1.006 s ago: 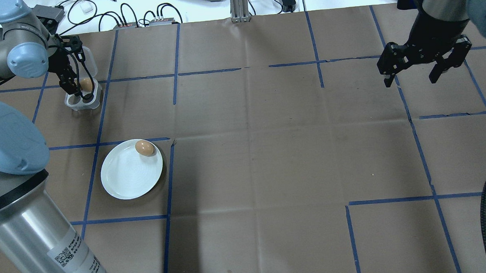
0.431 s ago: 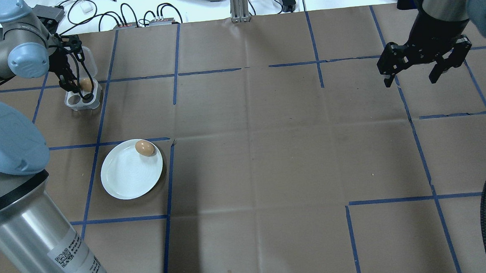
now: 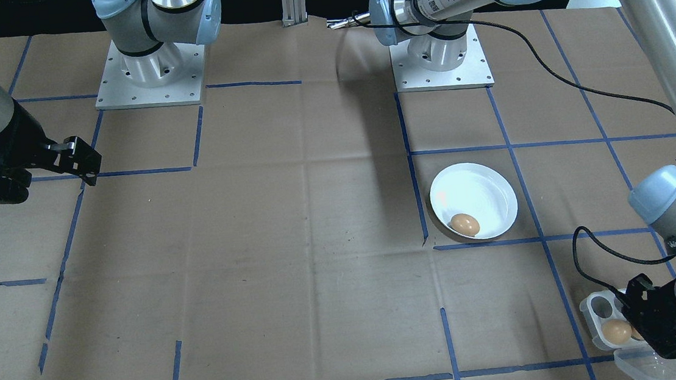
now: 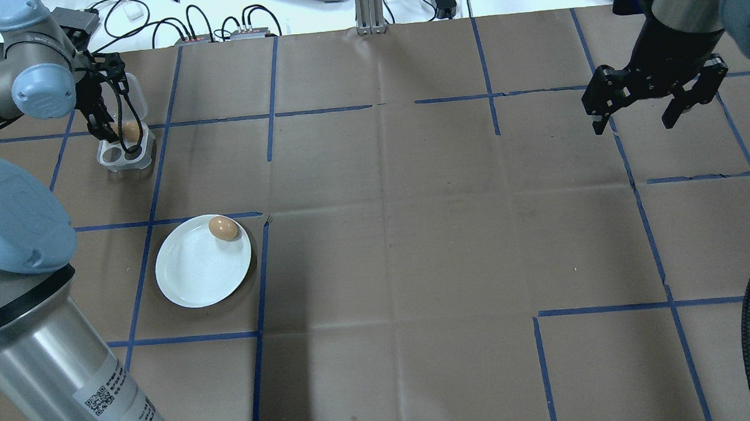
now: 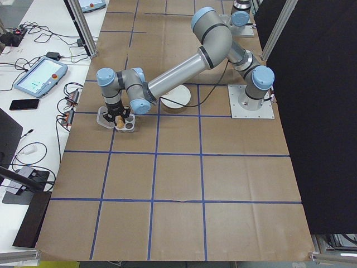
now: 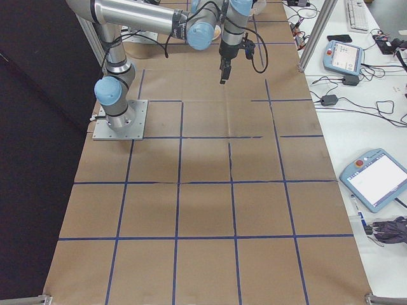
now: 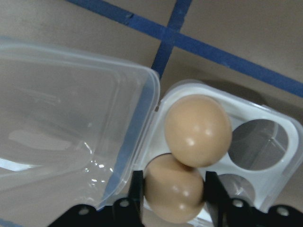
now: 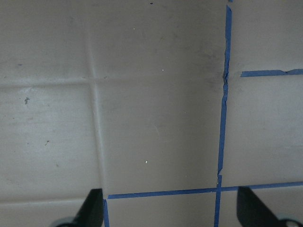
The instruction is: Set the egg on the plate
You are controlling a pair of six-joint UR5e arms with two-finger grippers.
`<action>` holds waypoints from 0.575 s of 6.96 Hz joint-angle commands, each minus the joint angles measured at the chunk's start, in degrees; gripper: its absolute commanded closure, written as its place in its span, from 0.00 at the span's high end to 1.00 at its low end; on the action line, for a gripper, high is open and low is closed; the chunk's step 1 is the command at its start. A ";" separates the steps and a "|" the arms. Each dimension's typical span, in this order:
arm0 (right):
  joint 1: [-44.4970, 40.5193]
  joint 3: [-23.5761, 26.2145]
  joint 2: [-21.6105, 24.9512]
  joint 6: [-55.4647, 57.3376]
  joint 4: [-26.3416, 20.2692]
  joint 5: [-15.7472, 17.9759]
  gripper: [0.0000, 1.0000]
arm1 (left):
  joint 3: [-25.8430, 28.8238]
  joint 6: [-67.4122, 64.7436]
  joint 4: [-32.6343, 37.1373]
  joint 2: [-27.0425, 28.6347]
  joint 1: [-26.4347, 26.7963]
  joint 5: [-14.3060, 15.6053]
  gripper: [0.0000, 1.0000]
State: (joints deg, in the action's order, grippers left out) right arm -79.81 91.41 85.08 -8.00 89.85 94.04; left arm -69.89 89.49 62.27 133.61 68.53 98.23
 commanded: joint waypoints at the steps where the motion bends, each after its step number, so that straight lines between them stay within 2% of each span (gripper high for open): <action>1: 0.00 0.00 0.00 0.00 0.06 0.00 1.00 | 0.02 -0.55 1.00 -2.98 0.29 0.21 0.30; 2: 0.00 0.00 0.00 0.00 -0.02 0.00 1.00 | -0.33 -0.64 3.18 -6.13 0.38 0.21 0.29; 4: 0.00 0.00 0.00 0.00 -0.02 0.00 1.00 | -0.68 -1.94 12.04 -13.16 0.38 0.39 0.29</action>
State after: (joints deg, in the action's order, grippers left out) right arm -79.81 91.41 85.08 -8.00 89.88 94.04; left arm -70.35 88.52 69.19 124.75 68.88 98.51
